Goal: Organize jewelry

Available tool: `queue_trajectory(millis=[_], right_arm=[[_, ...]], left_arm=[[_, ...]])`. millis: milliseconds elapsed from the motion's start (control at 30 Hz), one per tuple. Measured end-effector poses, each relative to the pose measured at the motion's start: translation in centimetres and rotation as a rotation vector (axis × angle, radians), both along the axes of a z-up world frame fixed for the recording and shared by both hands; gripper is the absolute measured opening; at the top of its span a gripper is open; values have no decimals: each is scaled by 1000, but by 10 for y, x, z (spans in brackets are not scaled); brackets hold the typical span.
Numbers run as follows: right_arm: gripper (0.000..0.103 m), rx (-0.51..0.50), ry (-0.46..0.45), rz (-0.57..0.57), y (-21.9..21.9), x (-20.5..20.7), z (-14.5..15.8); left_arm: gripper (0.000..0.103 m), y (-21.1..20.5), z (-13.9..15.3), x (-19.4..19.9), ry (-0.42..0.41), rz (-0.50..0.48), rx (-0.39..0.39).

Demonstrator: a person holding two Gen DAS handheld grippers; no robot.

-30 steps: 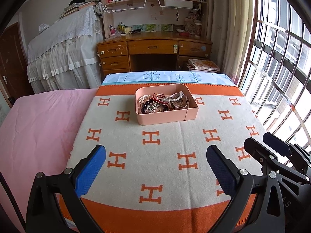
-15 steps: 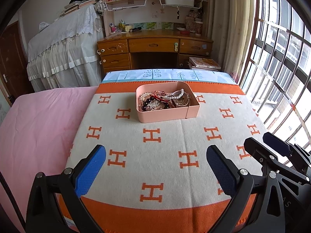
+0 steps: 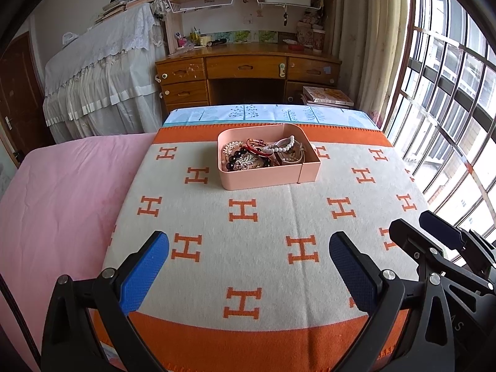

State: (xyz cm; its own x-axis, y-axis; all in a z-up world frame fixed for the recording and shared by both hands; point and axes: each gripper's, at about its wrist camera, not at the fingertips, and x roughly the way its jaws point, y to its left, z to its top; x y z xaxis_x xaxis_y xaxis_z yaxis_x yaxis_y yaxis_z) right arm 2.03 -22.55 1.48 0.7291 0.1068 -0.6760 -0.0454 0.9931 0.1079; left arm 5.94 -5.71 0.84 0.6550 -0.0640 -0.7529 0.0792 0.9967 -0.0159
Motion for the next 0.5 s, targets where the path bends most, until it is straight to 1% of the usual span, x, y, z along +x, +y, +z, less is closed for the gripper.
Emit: queue_trajectory(millis=[500], right_arm=[[53,4,4,0,-1,0,-1]], left_arm=[[102,-5,-5,-1,19,2,8]])
